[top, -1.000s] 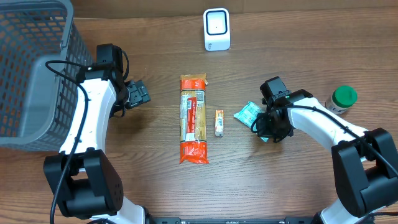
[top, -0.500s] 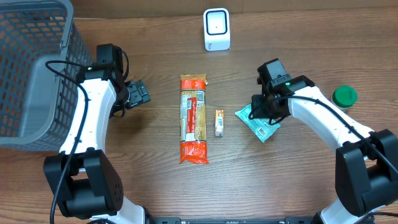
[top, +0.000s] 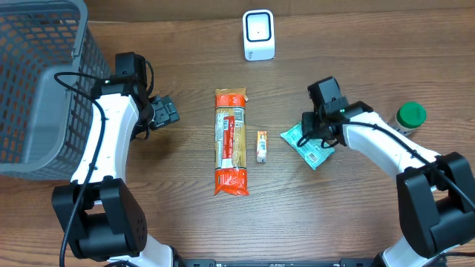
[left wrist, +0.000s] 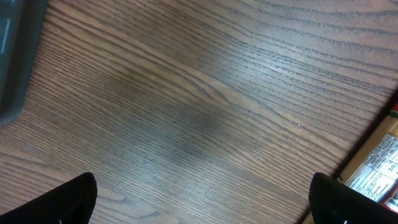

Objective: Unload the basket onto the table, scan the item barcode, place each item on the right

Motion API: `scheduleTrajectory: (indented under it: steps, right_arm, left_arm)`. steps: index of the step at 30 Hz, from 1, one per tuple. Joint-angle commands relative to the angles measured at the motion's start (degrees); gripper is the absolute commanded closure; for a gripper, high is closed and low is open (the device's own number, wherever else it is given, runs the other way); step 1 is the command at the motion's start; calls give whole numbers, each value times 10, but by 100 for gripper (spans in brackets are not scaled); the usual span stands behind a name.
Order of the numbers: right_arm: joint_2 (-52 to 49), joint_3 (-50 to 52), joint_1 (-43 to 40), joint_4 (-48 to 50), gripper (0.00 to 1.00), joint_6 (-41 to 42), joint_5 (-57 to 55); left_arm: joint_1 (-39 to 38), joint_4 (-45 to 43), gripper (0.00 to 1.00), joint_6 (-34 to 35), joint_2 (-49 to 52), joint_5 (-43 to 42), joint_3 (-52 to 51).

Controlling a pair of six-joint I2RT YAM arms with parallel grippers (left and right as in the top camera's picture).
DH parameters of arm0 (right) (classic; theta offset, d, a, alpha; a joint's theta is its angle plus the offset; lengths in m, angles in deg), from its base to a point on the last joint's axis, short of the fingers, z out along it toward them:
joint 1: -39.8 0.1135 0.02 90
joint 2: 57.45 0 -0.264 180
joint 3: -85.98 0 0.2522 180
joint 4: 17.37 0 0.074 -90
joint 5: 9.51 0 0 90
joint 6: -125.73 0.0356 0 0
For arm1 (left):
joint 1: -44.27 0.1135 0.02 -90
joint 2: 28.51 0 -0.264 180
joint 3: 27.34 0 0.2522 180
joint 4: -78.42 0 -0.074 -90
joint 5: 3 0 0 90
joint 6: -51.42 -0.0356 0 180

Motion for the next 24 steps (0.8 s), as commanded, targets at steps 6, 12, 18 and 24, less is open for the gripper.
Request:
scheduleTrajectory:
  steps: [6,12,18,24]
  right_arm:
    - [3,42,3,-46,94,60,-81]
    - [4,42,2,-163,96,145,-97]
    - [13,-8,2,-236,96,147,-94]
    - [20,-118,2,-221,79,62,7]
  left_arm:
    - [-1,-1,0,-7,-1,5,5]
    - [-1,-1,0,-7,-1,5,4]
    - [-1,-1,0,-7,-1,5,4]
    - [-1,-1,0,-7,-1,5,4]
